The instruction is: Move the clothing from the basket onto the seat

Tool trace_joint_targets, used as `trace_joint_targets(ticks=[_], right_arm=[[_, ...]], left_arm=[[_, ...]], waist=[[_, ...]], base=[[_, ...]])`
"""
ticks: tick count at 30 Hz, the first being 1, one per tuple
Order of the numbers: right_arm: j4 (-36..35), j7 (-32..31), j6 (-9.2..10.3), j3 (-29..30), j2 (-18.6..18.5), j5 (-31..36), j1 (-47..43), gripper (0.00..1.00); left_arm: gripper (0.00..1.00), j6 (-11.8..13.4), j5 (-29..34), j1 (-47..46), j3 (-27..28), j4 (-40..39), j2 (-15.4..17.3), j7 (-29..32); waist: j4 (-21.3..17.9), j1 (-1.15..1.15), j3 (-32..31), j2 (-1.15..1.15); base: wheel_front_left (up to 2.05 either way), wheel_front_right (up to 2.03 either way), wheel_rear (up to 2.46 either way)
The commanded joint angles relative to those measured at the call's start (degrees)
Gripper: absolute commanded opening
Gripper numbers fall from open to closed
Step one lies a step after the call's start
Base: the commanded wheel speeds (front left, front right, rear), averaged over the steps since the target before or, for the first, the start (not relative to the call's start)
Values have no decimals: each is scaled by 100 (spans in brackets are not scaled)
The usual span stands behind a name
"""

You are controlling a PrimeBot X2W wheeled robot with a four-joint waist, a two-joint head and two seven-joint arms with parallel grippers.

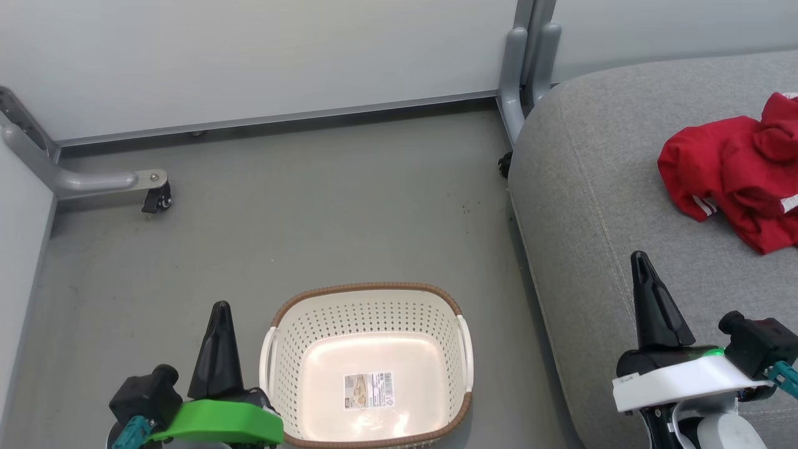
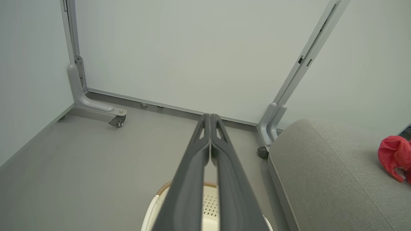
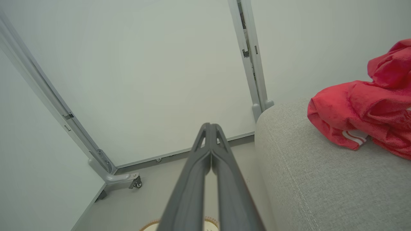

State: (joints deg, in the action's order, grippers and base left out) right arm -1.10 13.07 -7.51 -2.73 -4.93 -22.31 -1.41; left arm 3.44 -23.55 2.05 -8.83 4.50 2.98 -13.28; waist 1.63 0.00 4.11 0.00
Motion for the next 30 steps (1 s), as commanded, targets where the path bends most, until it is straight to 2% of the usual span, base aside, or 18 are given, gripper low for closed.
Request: trace_joint_targets(ticks=[1, 11, 30], right_arm=[[-31, -49, 0, 26, -53, -276, 124, 0], [204, -273, 1, 81, -78, -1375, 235, 0], [533, -625, 1, 193, -88, -2930, 378, 0]], left_arm=[[0, -62, -279, -97, 63, -36, 63, 39], [0, -231, -1373, -240, 186, 150, 129, 257], [0, -461, -2922, -405, 407, 350, 196, 598]], waist=[[-2, 0, -5, 0], [-18, 0, -43, 0], [-44, 0, -106, 0]], base=[[0, 0, 0], [0, 0, 0], [0, 0, 0]])
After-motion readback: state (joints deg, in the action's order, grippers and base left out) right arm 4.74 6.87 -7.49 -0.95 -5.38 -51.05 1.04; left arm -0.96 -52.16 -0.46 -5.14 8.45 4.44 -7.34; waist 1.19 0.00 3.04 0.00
